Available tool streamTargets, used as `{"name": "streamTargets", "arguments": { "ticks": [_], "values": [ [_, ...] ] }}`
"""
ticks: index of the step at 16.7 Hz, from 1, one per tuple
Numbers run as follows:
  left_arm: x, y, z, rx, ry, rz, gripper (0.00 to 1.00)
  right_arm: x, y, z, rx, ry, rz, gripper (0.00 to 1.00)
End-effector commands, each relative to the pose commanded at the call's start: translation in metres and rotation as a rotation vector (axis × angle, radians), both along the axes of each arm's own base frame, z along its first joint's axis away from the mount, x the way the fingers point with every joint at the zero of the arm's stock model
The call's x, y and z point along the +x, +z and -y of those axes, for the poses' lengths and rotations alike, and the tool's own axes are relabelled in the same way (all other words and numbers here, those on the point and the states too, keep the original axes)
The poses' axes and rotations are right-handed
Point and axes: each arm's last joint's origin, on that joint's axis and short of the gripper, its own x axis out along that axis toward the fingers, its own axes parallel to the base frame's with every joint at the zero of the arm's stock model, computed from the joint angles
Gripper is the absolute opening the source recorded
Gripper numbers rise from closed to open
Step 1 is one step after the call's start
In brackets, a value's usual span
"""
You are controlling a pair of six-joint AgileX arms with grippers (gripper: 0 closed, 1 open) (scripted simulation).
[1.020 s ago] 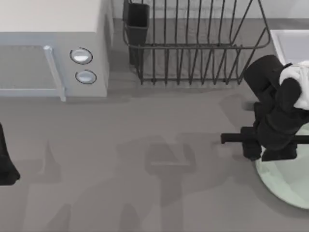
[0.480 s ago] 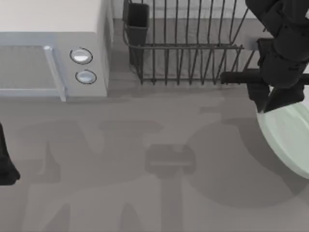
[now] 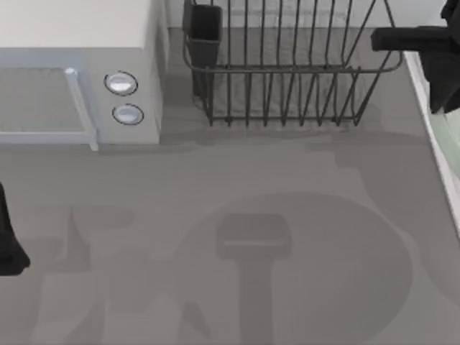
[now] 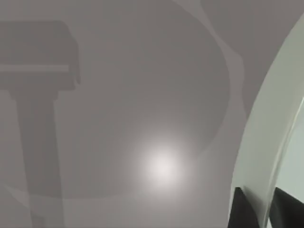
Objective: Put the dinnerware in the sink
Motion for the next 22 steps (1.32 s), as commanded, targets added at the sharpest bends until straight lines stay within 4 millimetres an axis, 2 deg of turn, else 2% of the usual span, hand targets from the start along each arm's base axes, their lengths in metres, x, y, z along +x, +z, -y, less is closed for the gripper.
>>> {"name": "streamTargets", "arguments": {
  "ticks": [7,9,11,14,17,19,22],
  "values": [
    [0.0,0.0,0.0,0.0,0.0,0.0,1.0,0.003,0.001,0.0,-0.002,0.004,-0.003,0.0],
    [0.0,0.0,0.0,0.0,0.0,0.0,1.0,0.019,-0.003,0.006,-0.008,0.004,-0.011,0.0],
    [0.0,0.0,0.0,0.0,0.0,0.0,1.0,0.048,-0.013,0.016,-0.017,0.005,-0.024,0.0],
    [0.0,0.0,0.0,0.0,0.0,0.0,1.0,0.105,-0.043,0.042,-0.029,0.007,-0.049,0.0],
    [0.0,0.0,0.0,0.0,0.0,0.0,1.0,0.158,-0.089,0.084,-0.036,0.009,-0.077,0.0],
    [0.0,0.0,0.0,0.0,0.0,0.0,1.0,0.18,-0.117,0.116,-0.036,0.01,-0.087,0.0],
    [0.0,0.0,0.0,0.0,0.0,0.0,1.0,0.194,-0.144,0.154,-0.035,0.011,-0.092,0.0]
  ]
}}
